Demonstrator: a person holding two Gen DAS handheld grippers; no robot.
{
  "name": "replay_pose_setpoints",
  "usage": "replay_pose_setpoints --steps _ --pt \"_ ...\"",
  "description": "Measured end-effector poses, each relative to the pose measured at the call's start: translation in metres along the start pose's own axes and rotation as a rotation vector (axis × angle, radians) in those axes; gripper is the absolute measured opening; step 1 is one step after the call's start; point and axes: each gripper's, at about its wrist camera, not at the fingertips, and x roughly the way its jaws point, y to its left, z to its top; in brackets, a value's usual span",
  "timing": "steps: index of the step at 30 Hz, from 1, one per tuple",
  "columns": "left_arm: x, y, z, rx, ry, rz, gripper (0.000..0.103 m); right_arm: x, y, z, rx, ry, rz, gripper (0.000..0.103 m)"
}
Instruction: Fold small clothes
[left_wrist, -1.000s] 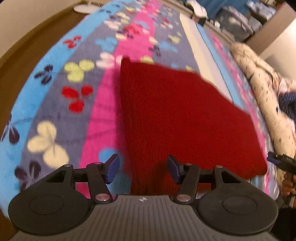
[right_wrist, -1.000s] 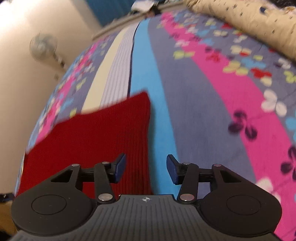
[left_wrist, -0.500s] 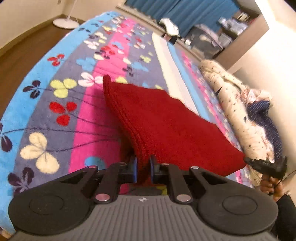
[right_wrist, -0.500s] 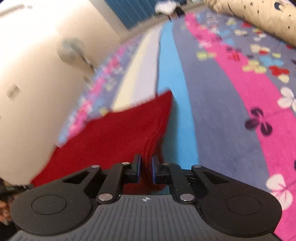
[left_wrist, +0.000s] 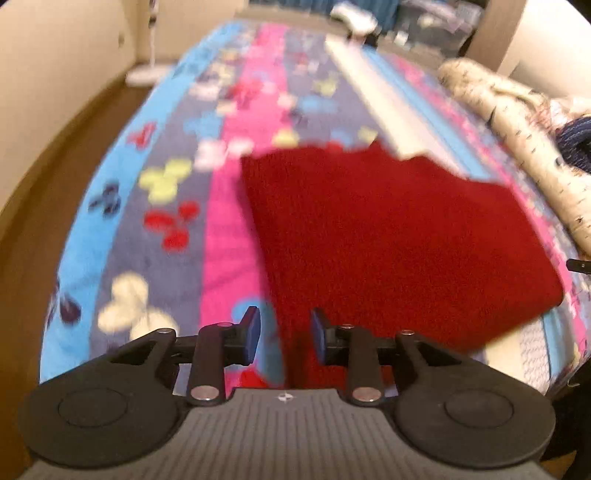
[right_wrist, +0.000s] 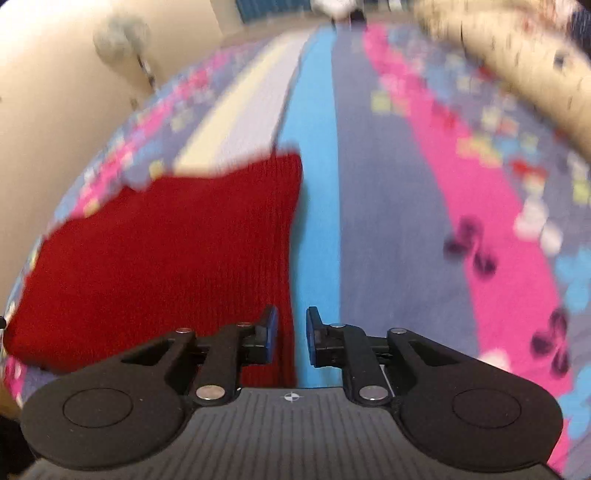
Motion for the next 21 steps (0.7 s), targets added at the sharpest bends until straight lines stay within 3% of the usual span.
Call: replay_pose_setpoints --steps 2,4,5,7,8,10,16,21 --pt "-0.005 -0.010 0.002 0.041 -0.043 -0.050 0.032 -0.005 0.002 0.001 -0.011 -0.043 0.066 0.022" --pt "0.000 -0.026 -0.001 0.116 -0.020 -0.083 0.032 0.001 0.009 -0.001 -0.050 -0.017 0.110 0.022" --pt "0.009 -0.033 -0.004 0.156 0.027 -0.073 0.032 0.008 0.014 -0.004 -0.089 0.013 0.107 0.022" --pt "0.037 -0.045 -0.016 0.227 0.171 0.019 0.031 0.031 0.023 -0.013 -0.188 0.128 0.042 0.022" --pt "0.041 -0.048 -0.018 0.244 0.183 0.042 0.031 0.040 0.026 -0.017 -0.226 0.173 0.012 0.022" --pt "0.035 -0.053 -0.012 0.236 0.148 0.034 0.032 0.041 0.035 -0.018 -0.280 0.161 -0.008 0.022" --pt "0.014 -0.071 0.002 0.220 0.003 0.054 0.033 0.015 0.037 -0.002 -0.166 -0.027 0.079 0.028" --pt "0.019 -0.085 0.019 0.176 -0.041 0.086 0.033 0.029 0.050 0.001 -0.190 -0.036 0.054 0.034"
